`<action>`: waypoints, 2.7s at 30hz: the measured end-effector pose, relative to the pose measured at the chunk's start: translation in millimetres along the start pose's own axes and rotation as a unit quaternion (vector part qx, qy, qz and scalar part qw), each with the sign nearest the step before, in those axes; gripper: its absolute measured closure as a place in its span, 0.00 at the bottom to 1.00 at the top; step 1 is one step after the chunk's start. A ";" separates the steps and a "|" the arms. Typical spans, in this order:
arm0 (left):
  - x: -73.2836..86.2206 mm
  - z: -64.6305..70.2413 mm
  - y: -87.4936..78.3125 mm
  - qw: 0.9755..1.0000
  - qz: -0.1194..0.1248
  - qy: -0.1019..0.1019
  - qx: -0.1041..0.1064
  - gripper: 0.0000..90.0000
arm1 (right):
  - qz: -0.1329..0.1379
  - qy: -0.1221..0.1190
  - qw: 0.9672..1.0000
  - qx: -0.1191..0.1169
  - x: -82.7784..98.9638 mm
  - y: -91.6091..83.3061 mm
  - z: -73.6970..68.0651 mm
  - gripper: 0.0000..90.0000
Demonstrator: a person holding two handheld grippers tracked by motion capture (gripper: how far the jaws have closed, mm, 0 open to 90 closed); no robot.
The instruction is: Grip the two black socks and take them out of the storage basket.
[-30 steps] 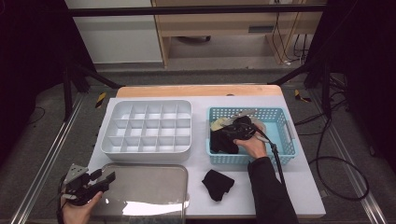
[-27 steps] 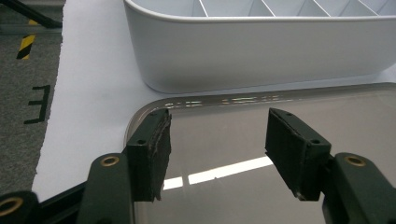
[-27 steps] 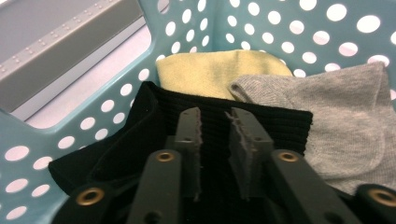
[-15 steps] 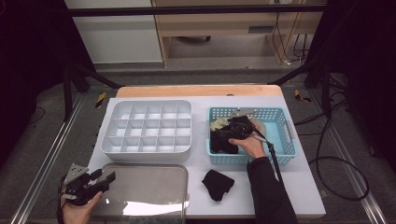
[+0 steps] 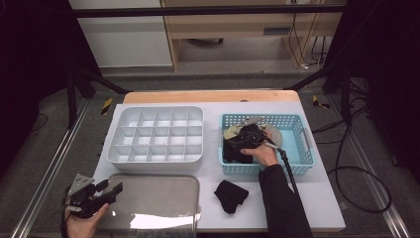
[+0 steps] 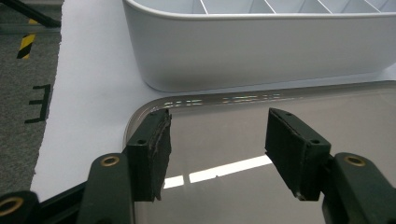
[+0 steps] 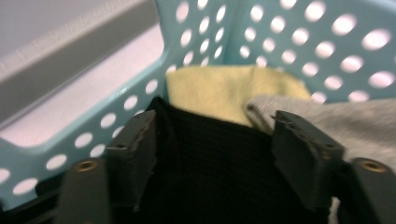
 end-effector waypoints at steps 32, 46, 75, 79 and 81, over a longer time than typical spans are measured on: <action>0.5 -0.5 1.0 1.000 -0.001 -0.002 0.000 0.44 | 0.041 0.099 0.993 0.043 -7.5 -18.8 30.3 0.96; 0.5 0.0 1.7 1.000 -0.003 0.000 0.002 0.44 | 0.073 0.061 0.994 0.052 -10.3 -8.6 10.5 0.32; 0.6 -0.7 0.7 1.000 -0.001 -0.002 0.002 0.45 | 0.031 0.090 0.995 0.021 -8.7 -14.6 17.2 0.91; 0.6 -0.5 0.6 1.000 0.000 -0.002 0.002 0.45 | 0.060 0.097 0.993 0.016 -13.0 -25.3 18.5 0.91; 0.5 0.0 0.5 1.000 0.000 -0.002 0.003 0.45 | 0.074 0.098 0.992 0.014 -14.7 -33.4 21.0 0.91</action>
Point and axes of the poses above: each handheld gripper's, and its own axes: y roughly forward along the jaws, x roughly out of its underside, z roughly to its right, the point moved 1 cm from there along y, roughly forward along the jaws, and after that the axes turned 14 degrees about x, right-handed, at the moved point
